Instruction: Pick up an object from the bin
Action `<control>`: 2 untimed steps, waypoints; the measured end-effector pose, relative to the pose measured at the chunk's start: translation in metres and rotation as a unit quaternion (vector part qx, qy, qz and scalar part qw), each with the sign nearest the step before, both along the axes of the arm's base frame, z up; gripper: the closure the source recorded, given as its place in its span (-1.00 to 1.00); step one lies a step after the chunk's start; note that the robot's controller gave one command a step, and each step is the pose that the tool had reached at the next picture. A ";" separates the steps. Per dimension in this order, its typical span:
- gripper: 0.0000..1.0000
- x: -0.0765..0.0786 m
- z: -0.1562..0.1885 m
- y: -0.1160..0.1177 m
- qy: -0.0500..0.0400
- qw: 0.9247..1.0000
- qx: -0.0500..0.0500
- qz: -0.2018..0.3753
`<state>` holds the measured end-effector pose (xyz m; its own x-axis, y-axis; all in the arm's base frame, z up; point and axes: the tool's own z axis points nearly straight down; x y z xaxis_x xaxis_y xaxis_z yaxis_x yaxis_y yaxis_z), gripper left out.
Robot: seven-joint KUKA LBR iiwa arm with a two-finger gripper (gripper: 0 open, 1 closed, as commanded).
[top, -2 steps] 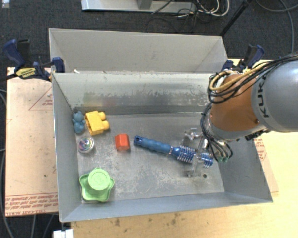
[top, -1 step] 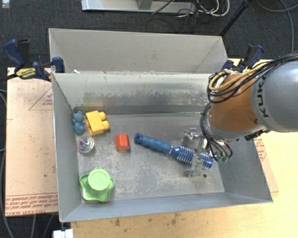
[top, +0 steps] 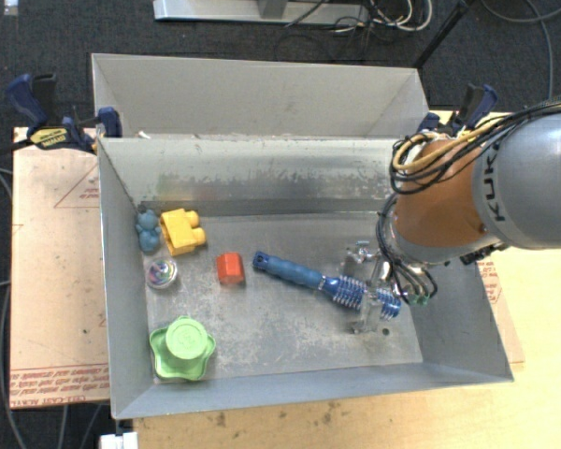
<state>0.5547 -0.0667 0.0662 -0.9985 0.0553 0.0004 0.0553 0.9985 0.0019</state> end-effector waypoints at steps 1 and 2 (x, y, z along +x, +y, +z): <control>-1.00 0.000 0.000 0.000 -0.001 1.000 0.000 -0.001; -1.00 0.001 0.000 0.000 -0.001 1.000 0.001 -0.002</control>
Offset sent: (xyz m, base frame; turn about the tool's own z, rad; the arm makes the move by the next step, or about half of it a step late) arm 0.0000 0.0000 0.0000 0.0000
